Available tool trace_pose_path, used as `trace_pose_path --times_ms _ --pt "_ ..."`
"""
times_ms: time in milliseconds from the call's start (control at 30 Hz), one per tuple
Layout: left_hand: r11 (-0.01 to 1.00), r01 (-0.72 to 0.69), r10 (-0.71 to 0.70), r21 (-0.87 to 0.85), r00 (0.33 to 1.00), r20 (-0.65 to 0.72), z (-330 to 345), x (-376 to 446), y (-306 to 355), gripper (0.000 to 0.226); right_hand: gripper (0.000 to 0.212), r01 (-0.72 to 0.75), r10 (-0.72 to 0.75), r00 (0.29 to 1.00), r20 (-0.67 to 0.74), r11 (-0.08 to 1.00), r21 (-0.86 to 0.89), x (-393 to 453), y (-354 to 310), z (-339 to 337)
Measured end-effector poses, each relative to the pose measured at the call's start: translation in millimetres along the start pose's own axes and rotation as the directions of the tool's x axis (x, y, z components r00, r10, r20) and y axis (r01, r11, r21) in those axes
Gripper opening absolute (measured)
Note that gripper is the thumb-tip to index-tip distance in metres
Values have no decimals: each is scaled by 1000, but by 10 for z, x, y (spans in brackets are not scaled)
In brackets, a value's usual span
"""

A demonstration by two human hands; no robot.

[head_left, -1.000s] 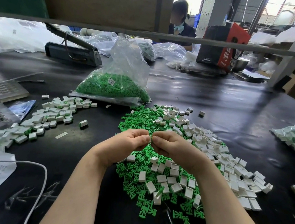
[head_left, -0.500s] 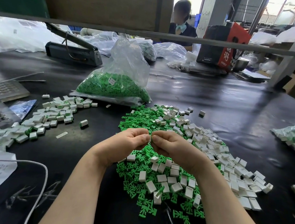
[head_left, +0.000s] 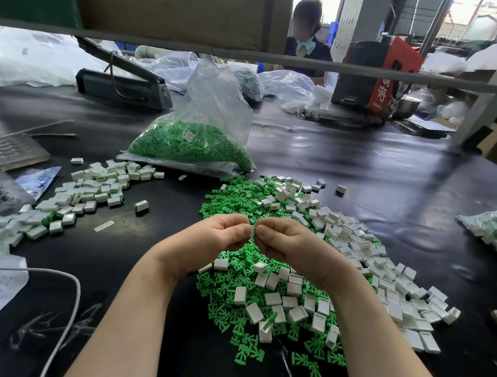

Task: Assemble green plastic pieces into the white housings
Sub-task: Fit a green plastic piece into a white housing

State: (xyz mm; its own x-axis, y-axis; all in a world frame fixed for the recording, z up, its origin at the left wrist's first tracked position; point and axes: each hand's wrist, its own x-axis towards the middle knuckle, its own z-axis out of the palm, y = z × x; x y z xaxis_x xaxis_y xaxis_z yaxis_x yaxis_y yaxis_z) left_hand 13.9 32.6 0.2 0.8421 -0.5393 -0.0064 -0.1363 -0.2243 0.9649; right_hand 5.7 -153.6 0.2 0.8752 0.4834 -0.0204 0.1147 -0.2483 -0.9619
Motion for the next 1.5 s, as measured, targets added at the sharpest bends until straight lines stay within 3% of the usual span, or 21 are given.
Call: trace_pose_path --times_ms 300,533,700,1500 --pt "1000 4 -4 27 1000 -3 -7 1 -23 18 21 -8 8 1000 6 1000 17 0 -16 5" --pt "999 8 -8 42 1000 -15 7 -8 -7 20 33 -22 20 1000 -22 994 -109 -10 -11 11" --pt "999 13 -12 48 1000 -17 19 0 -15 19 32 -52 49 998 -40 996 -69 -10 8 7" --pt "995 -7 8 103 1000 -13 43 53 -70 30 28 -69 59 997 -46 967 -246 3 -7 14"
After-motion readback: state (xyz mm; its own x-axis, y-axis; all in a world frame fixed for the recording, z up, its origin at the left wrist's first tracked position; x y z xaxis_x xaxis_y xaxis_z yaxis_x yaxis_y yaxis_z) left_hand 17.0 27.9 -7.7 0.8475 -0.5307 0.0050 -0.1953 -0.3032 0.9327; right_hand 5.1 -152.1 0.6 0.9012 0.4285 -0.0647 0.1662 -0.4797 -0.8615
